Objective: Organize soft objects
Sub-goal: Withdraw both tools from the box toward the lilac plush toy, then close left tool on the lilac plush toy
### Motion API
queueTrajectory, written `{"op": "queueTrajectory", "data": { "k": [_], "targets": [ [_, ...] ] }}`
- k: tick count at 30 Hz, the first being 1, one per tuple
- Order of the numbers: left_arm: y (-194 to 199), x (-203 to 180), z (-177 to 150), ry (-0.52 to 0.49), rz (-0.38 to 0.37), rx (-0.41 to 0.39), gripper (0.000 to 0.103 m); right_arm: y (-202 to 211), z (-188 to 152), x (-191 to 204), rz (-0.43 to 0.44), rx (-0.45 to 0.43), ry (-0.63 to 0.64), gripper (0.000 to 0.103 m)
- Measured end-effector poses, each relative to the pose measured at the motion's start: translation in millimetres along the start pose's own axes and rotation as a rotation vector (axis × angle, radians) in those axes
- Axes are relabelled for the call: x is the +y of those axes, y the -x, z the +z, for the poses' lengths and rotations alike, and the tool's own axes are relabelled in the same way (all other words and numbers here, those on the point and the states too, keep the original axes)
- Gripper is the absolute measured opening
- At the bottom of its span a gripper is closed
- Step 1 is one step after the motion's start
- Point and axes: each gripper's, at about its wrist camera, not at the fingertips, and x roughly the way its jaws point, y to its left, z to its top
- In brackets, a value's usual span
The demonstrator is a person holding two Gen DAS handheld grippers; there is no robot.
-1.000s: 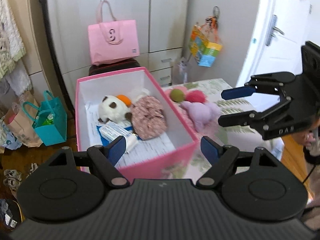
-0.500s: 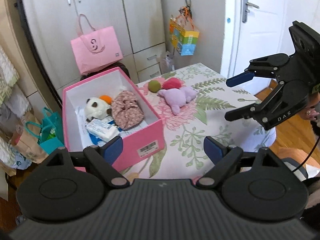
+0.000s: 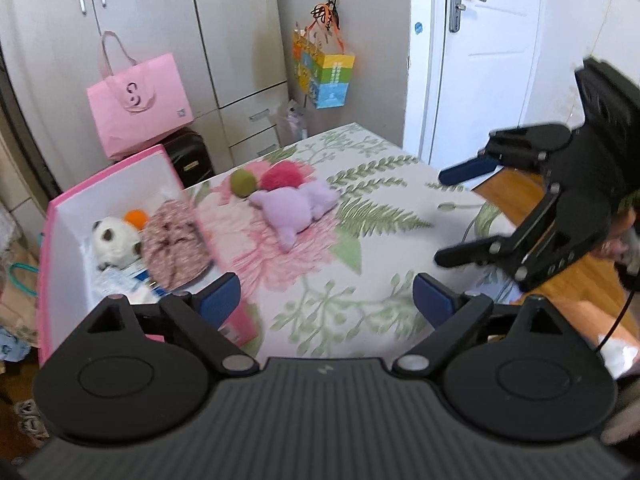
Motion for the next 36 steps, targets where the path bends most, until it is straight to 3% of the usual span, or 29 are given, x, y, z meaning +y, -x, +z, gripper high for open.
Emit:
{"op": "queueTrajectory", "data": {
  "k": [6, 16, 20, 24, 27, 36],
  "targets": [
    [-37.6, -5.7, 17.3, 0.019, 0.007, -0.056, 0.095, -14.6, -11.3, -14.0, -0.070, -0.046, 0.039, 0.089],
    [-91.8, 3.2, 31.3, 0.124, 0.081, -0.239, 0.103, -60.7, -15.6, -41.2, -0.119, -0.129, 0.025, 0.089],
    [-119.3, 9.7, 36.9, 0.173, 0.075, -0.223, 0.103, -78.4, -15.2, -48.5, -0.194, -0.158, 0.020, 0.089],
    [-149.6, 10.3, 42.5, 0.163, 0.097, -0.163, 0.103, -99.4, -14.4, -60.9, -0.175, -0.137, -0.006, 0.089],
    [-172.3, 15.1, 44.6, 0.214, 0.082, -0.113, 0.100, -115.2, -16.6, -71.4, -0.168, -0.114, -0.045, 0.089],
    [-219.7, 39.2, 42.4, 0.338, 0.131, -0.046, 0.096, -151.0, -12.7, -89.1, -0.145, -0.036, -0.103, 0.088]
  ]
}}
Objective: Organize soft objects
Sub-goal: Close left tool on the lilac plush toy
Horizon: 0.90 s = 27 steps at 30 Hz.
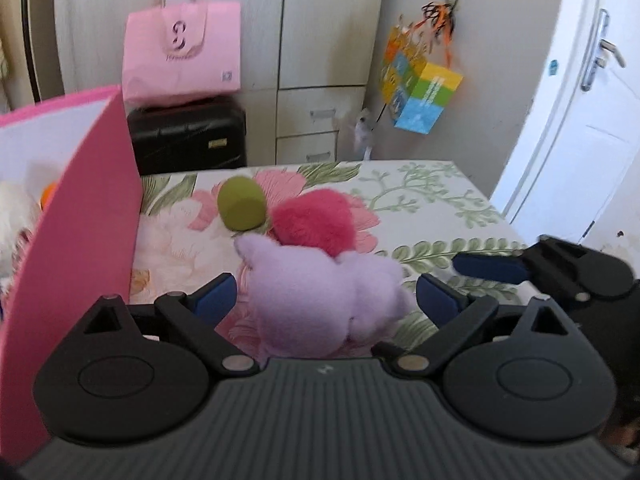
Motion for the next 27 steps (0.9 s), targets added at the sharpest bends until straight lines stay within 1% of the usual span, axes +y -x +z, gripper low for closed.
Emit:
{"op": "queueTrajectory", "data": {
  "k": [2, 3, 4, 6, 10, 12, 18, 20, 23, 27],
  "targets": [
    [-6.0, 2.1, -0.2, 0.014, 0.005, 0.003, 0.088, -0.4, 2.0, 2.7, 0.003, -0.001, 0.009, 0.088],
    [-7.5, 3.2, -0.5, 0.027, 0.007, 0.001, 0.079, -1.6, 2.9, 3.6, 0.013, -0.001, 0.007, 0.088],
    [-9.1, 4.5, -0.6, 0.039, 0.005, 0.004, 0.073, -2.9, 3.4, 4.1, 0.024, 0.001, 0.004, 0.088],
    [-10.7, 6.7, -2.1, 0.065, 0.007, 0.003, 0.072, -10.4, 4.6, 3.7, 0.034, 0.015, -0.015, 0.088],
    [-8.4, 12.7, -4.0, 0.098, 0.007, -0.015, 0.062, -27.4, 5.4, 2.0, 0.020, 0.059, -0.054, 0.089],
    [-10.4, 16.8, -5.0, 0.101, 0.009, 0.001, 0.057, -33.6, 6.3, 1.9, 0.025, 0.081, -0.073, 0.090],
    [-14.3, 20.9, -7.6, 0.154, -0.009, 0.019, 0.057, -42.1, 10.8, 13.0, 0.036, 0.106, -0.062, 0.092],
    [-16.1, 21.5, -8.2, 0.164, -0.024, 0.030, 0.057, -44.9, 12.2, 16.7, 0.041, 0.102, -0.057, 0.092],
    [-17.7, 23.3, -10.9, 0.202, -0.051, 0.032, 0.056, -48.1, 11.9, 21.3, 0.022, 0.096, -0.049, 0.093],
    [-14.2, 19.6, -15.7, 0.185, -0.051, 0.006, 0.054, -44.6, 10.1, 20.3, 0.015, 0.083, -0.062, 0.090]
  ]
}}
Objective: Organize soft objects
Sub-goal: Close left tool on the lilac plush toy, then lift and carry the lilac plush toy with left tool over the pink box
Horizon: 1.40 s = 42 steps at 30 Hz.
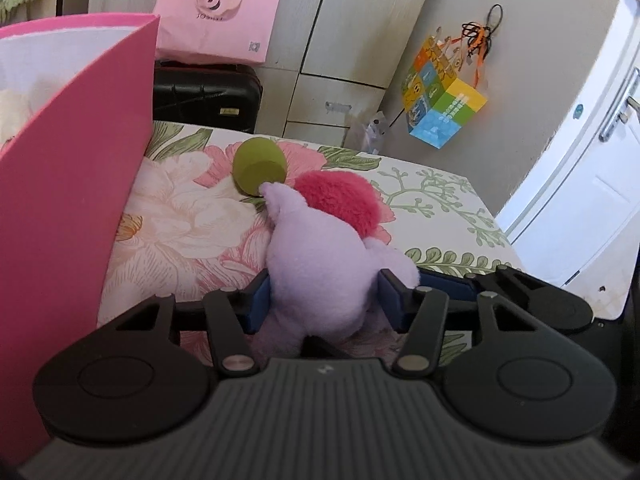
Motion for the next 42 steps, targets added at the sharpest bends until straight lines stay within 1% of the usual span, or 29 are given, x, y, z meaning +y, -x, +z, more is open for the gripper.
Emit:
{"op": "queueTrajectory", "data": {
  "k": [3, 11, 15, 18, 21, 27, 37, 42],
  "targets": [
    [3.4, -3.3, -2.1, -0.017, -0.006, 0.002, 0.054, 4.5, -2.8, 3.7, -0.021, -0.008, 0.009, 0.089],
    [20.5, -11.5, -12.7, -0.043, -0.053, 0.020, 0.054, 28.4, -15.5, 15.7, -0.075, -0.023, -0.002, 0.090],
    [31.9, -15.9, -20.0, -0.063, -0.071, 0.029, 0.055, 42.1, -23.8, 17.7, -0.070, -0.030, -0.045, 0.091],
    [41.4, -21.5, -27.6, -0.096, -0.077, 0.018, 0.055, 52.6, -30.0, 18.2, -0.060, -0.037, -0.085, 0.091],
    [51.6, -28.8, -35.3, -0.130, -0.075, 0.006, 0.055, 62.6, -34.8, 21.4, -0.064, -0.044, -0.094, 0.091],
    [76.5, -34.2, -46.1, -0.157, -0.087, 0.000, 0.055, 85.8, -45.2, 32.5, -0.062, -0.069, -0.112, 0.091],
    [124.4, -40.7, -66.7, -0.200, -0.098, -0.037, 0.055, 123.6, -55.6, 54.5, -0.043, -0.097, -0.120, 0.091],
    [155.0, -38.1, -77.3, -0.214, -0.120, -0.058, 0.055, 148.0, -61.0, 74.0, -0.043, -0.123, -0.083, 0.091]
  ]
}}
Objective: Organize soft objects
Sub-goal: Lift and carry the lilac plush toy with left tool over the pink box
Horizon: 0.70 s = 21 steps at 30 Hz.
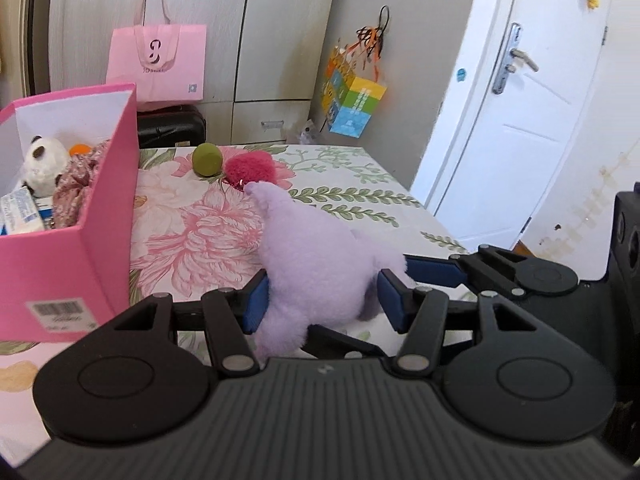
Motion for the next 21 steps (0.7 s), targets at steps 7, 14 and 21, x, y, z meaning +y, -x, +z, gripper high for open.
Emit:
{"op": "queueTrajectory", "data": {
  "k": [7, 14, 21],
  "targets": [
    [40.7, 4.9, -4.6, 0.020, -0.001, 0.009, 0.055, 28.7, 4.7, 36.3, -0.023, -0.012, 0.081, 0.091],
    [84.5, 23.5, 3.2, 0.016, 0.042, 0.026, 0.055, 42.9, 20.8, 76.0, 0.009, -0.013, 0.144, 0.091],
    [117.7, 53.7, 21.4, 0.049, 0.089, -0.046, 0.057, 42.2, 51.5, 108.2, 0.075, -0.072, 0.209, 0.091]
  ]
}}
